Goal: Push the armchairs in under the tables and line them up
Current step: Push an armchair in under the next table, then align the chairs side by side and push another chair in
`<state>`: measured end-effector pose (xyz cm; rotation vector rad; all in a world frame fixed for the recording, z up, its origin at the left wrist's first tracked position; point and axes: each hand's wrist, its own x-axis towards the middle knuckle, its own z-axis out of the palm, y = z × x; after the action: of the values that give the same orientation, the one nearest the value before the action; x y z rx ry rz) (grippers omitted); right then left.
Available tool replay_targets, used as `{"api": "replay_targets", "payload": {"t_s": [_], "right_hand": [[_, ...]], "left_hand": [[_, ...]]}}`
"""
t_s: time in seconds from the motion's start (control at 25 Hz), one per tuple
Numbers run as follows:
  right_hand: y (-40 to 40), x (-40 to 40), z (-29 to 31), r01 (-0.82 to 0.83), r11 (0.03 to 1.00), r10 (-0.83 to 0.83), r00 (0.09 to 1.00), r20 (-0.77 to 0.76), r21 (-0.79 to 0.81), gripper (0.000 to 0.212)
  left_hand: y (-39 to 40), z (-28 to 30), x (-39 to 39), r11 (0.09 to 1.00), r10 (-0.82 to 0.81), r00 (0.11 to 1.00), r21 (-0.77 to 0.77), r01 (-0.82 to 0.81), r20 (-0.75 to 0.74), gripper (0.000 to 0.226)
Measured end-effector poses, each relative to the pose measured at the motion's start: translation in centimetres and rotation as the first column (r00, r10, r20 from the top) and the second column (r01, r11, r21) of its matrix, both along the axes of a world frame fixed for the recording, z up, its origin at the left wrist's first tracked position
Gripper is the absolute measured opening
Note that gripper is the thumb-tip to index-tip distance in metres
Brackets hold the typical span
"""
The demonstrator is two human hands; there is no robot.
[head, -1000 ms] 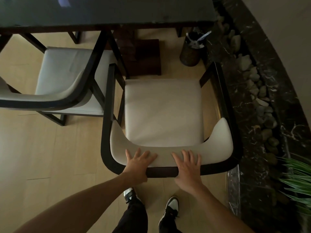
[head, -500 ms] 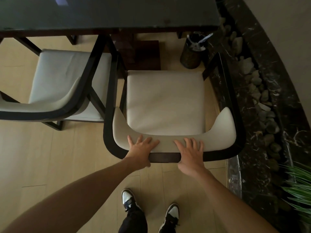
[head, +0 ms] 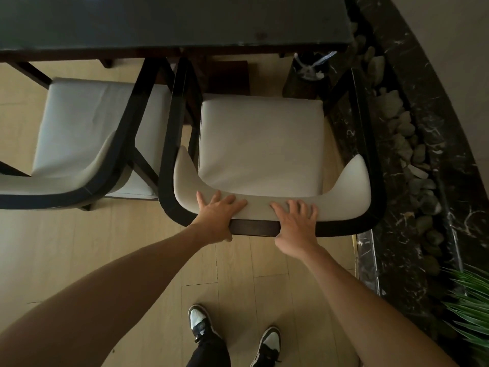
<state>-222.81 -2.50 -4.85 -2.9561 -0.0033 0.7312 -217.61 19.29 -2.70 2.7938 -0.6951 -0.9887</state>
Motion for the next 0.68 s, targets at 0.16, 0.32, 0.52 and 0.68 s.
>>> {"api": "replay_targets", "payload": {"t_s": [0.16,0.32,0.52,0.68], "right_hand": [[-0.8,2.5,0.1,-0.001,1.000,0.001,1.000,0.000,-0.010,0.089],[-1.8,4.6,-0.1,-0.002,1.000,0.002,1.000,-0.016,-0.014,0.091],[-4.3,6.0,0.1,-0.017,1.000,0.017,0.999,-0.031,-0.015,0.093],[-4.5,6.2,0.4,-0.031,0.999,0.031,0.999,-0.012,-0.027,0.095]], "left_hand": [[-0.7,-0.2,2.3,1.000,0.005,1.000,-0.004,-0.005,0.018,0.104],[-1.7,-0.3,4.0,1.000,0.020,1.000,-0.018,-0.019,0.024,0.103],[-4.0,-0.1,4.7,0.999,0.037,0.999,-0.024,-0.037,-0.002,0.101],[-4.2,-0.3,5.2,0.999,0.032,0.999,-0.025,-0.032,-0.023,0.102]]}}
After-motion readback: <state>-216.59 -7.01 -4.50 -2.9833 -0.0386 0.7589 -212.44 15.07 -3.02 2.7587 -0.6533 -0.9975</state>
